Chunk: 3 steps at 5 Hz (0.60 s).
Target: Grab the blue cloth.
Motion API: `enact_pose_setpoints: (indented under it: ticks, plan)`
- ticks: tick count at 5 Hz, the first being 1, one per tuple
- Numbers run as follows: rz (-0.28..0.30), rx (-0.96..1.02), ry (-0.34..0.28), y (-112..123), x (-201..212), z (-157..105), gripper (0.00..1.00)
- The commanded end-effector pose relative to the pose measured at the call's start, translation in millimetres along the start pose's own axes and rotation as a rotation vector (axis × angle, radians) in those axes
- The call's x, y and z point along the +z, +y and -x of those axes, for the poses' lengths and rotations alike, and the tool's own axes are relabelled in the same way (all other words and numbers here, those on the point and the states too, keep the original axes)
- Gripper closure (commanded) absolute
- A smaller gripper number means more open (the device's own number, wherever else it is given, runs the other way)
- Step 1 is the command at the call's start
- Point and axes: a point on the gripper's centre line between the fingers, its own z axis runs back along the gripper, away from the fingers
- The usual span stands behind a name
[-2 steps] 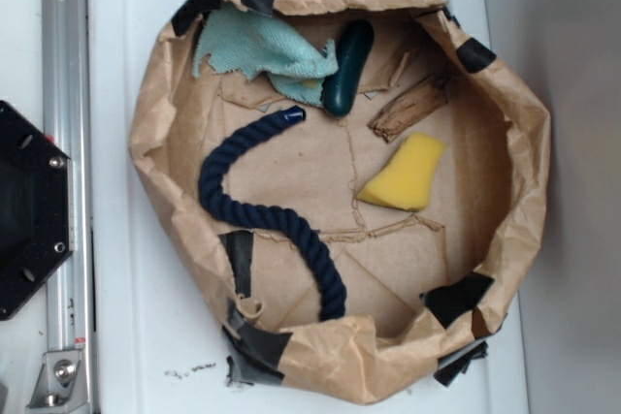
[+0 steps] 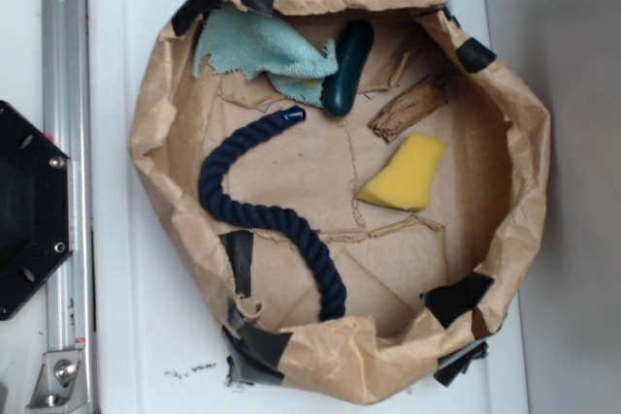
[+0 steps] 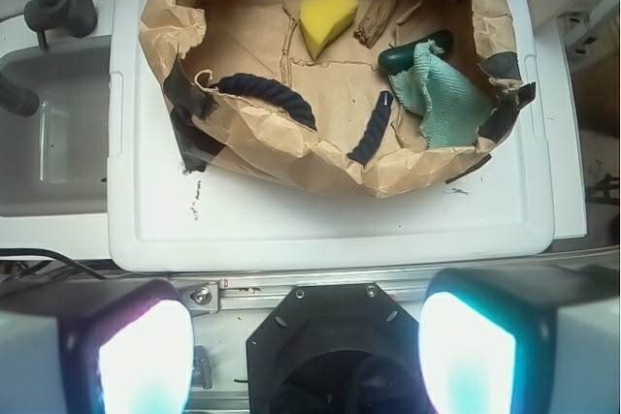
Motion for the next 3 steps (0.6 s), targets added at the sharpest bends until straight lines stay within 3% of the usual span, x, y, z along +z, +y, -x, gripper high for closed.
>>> enact_pose_setpoints:
  ticks: [1,3]
  plan:
    - [-0.225,0.054,-0.112,33,-54,-60,0.0]
    - [-0.188,-0.074,-0.039,34,-111,-96,0.0]
